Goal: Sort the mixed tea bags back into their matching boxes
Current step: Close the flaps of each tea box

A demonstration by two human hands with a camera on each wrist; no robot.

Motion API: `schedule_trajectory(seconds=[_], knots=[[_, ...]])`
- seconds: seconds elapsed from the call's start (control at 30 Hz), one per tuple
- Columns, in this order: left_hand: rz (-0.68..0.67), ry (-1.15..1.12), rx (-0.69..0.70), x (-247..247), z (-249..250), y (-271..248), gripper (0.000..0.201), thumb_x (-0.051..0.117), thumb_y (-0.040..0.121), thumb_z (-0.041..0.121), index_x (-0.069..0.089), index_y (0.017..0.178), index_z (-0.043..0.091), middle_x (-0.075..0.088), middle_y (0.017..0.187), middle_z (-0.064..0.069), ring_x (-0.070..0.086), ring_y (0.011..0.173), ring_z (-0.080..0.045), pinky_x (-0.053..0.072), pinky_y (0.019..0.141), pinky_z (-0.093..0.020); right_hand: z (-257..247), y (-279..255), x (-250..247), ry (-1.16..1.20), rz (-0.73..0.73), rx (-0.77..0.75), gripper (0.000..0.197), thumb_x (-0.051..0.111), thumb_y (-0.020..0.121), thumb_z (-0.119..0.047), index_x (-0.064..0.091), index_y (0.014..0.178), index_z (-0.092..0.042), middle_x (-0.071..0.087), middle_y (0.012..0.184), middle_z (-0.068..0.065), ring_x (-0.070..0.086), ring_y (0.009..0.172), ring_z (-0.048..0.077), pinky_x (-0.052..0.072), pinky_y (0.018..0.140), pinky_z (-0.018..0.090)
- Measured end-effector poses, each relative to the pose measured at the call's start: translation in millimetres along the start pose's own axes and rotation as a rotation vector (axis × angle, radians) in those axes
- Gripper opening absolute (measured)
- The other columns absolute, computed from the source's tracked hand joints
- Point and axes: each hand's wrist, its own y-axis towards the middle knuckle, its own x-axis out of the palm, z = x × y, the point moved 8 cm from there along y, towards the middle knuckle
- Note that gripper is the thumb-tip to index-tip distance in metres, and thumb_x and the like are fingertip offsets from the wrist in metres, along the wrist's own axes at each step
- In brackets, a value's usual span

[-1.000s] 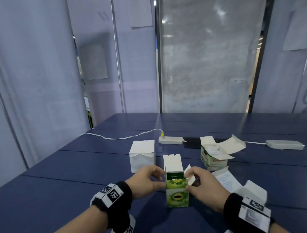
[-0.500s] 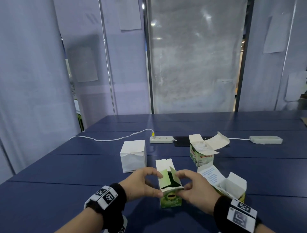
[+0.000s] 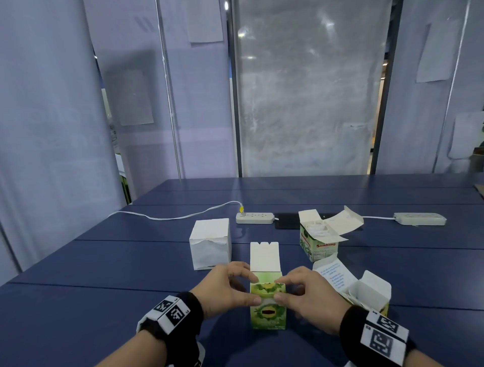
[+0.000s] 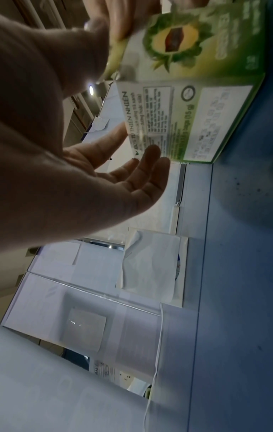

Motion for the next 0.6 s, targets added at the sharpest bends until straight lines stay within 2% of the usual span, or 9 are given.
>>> schedule_trajectory(seconds=[0.07, 0.13, 0.2, 0.27, 0.33, 0.37, 0.4, 0.5, 0.6], knots=[[0.020, -0.033, -0.006, 0, -1, 0, 0.026, 0.085, 0.068, 0.023, 0.073, 0.091, 0.021, 0.055, 0.119, 0.013, 0.064, 0.075, -0.006, 0.057, 0.074, -0.025, -1, 1, 1, 0.011, -0.017, -0.001, 0.012, 0.077, 0.078, -0.030, 0.069, 0.085, -0.034, 0.053, 0.104, -0.008, 0.061, 0.084, 0.012, 0.046, 0.061, 0.018], [0.031, -0.059, -0.023, 0, -3, 1, 0.027, 0.084, 0.069, 0.023, 0.071, 0.092, 0.020, 0.061, 0.110, 0.007, 0.061, 0.069, -0.007, 0.053, 0.069, -0.026, 0, 1, 2, 0.025, -0.022, 0.009, 0.012, 0.078, 0.078, -0.028, 0.072, 0.088, -0.029, 0.054, 0.105, -0.008, 0.062, 0.089, 0.014, 0.049, 0.064, 0.022], [0.042, -0.113, -0.042, 1, -6, 2, 0.042, 0.085, 0.069, 0.021, 0.062, 0.104, 0.020, 0.064, 0.102, -0.002, 0.057, 0.069, -0.014, 0.050, 0.067, -0.031, 2, 1, 2, 0.061, -0.007, 0.048, 0.016, 0.079, 0.077, -0.025, 0.073, 0.091, -0.024, 0.057, 0.104, -0.005, 0.065, 0.082, 0.019, 0.054, 0.059, 0.026], [0.063, -0.149, -0.044, -1, -7, 5, 0.068, 0.087, 0.066, 0.017, 0.048, 0.121, 0.025, 0.061, 0.108, -0.004, 0.056, 0.070, -0.015, 0.051, 0.068, -0.031, 6, 0, 2, 0.121, 0.019, 0.107, 0.021, 0.080, 0.075, -0.023, 0.071, 0.094, -0.020, 0.063, 0.099, -0.001, 0.067, 0.067, 0.022, 0.057, 0.055, 0.036], [0.042, -0.161, -0.035, 0, -7, 7, 0.090, 0.088, 0.064, 0.017, 0.034, 0.133, 0.037, 0.058, 0.110, -0.004, 0.058, 0.069, -0.015, 0.052, 0.067, -0.028, 10, 0, 4, 0.168, 0.020, 0.151, 0.022, 0.081, 0.075, -0.021, 0.069, 0.093, -0.022, 0.066, 0.095, 0.002, 0.064, 0.055, 0.018, 0.054, 0.050, 0.034], [0.018, -0.153, -0.024, 1, -6, 8, 0.092, 0.087, 0.064, 0.017, 0.033, 0.135, 0.041, 0.059, 0.110, -0.004, 0.060, 0.069, -0.016, 0.053, 0.066, -0.028, 11, -1, 5, 0.199, 0.013, 0.162, 0.022, 0.081, 0.075, -0.020, 0.067, 0.093, -0.022, 0.066, 0.096, 0.003, 0.064, 0.055, 0.015, 0.054, 0.049, 0.032], [-0.006, -0.132, -0.002, 3, -4, 9, 0.085, 0.086, 0.066, 0.018, 0.040, 0.133, 0.042, 0.061, 0.109, -0.004, 0.061, 0.069, -0.017, 0.054, 0.066, -0.030, 13, -2, 7, 0.236, 0.007, 0.169, 0.024, 0.080, 0.075, -0.018, 0.065, 0.093, -0.020, 0.065, 0.098, 0.005, 0.065, 0.060, 0.014, 0.054, 0.049, 0.031], [-0.008, -0.031, 0.035, 2, 0, 8, 0.045, 0.085, 0.069, 0.021, 0.067, 0.108, 0.034, 0.064, 0.108, 0.001, 0.060, 0.074, -0.014, 0.055, 0.074, -0.038, 17, -3, 10, 0.321, 0.010, 0.212, 0.041, 0.082, 0.072, -0.017, 0.053, 0.100, -0.023, 0.058, 0.105, 0.007, 0.065, 0.084, 0.020, 0.056, 0.053, 0.034], [-0.023, 0.041, 0.053, 1, 0, 6, 0.037, 0.084, 0.069, 0.021, 0.070, 0.100, 0.037, 0.052, 0.120, 0.010, 0.060, 0.082, -0.011, 0.055, 0.083, -0.030, 15, -5, 8, 0.294, 0.009, 0.214, 0.056, 0.084, 0.070, -0.018, 0.044, 0.105, -0.037, 0.049, 0.109, 0.002, 0.062, 0.085, 0.021, 0.054, 0.050, 0.031]])
